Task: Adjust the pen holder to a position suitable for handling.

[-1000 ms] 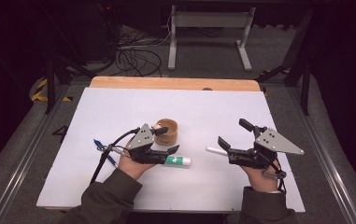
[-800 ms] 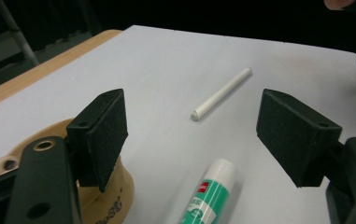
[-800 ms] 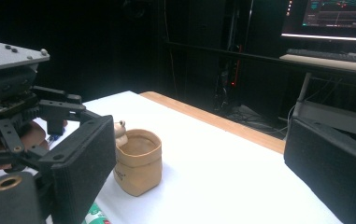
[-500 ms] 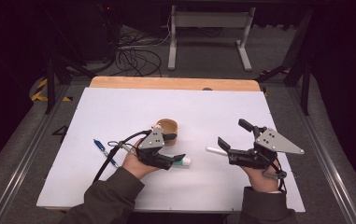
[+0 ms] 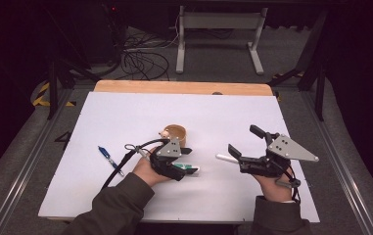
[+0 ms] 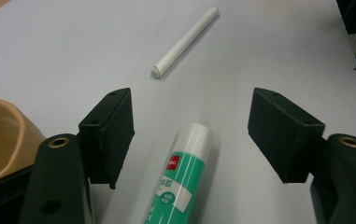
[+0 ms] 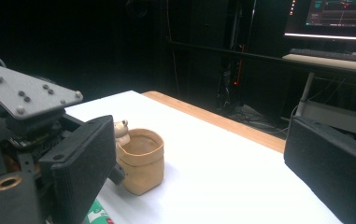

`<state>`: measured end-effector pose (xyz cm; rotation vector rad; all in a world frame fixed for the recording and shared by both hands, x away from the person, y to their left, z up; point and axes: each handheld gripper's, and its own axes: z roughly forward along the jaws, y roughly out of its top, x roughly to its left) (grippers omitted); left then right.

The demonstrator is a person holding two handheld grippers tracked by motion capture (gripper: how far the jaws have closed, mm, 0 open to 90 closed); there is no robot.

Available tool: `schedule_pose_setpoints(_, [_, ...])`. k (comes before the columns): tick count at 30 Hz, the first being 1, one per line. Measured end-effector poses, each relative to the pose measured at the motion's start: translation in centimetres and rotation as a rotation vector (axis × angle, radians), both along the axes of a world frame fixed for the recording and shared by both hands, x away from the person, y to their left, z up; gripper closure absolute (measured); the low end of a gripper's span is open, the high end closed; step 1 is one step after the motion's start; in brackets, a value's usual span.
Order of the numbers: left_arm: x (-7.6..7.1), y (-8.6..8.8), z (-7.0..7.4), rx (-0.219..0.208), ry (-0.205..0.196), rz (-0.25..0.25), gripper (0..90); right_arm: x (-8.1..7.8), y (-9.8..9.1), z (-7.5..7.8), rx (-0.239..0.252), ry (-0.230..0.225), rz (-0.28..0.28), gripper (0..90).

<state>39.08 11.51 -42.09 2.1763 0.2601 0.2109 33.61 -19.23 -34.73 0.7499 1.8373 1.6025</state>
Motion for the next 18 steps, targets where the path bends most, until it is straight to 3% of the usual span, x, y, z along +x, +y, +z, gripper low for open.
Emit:
schedule_pose_setpoints(8, [0.5,-0.6,-0.5,0.042,0.02,-0.046,45.1,0.0,0.1,0.0,-0.003,0.006,0.009,10.1])
schedule_pose_setpoints(12, [0.8,-1.1,-0.7,0.075,0.027,-0.078,49.0,0.1,0.1,-0.1,-0.001,0.009,0.016,10.1])
schedule_pose_setpoints(18, [1.1,-1.5,-1.1,0.091,0.043,-0.1,52.2,0.1,0.2,-0.1,-0.005,0.011,0.023,10.1])
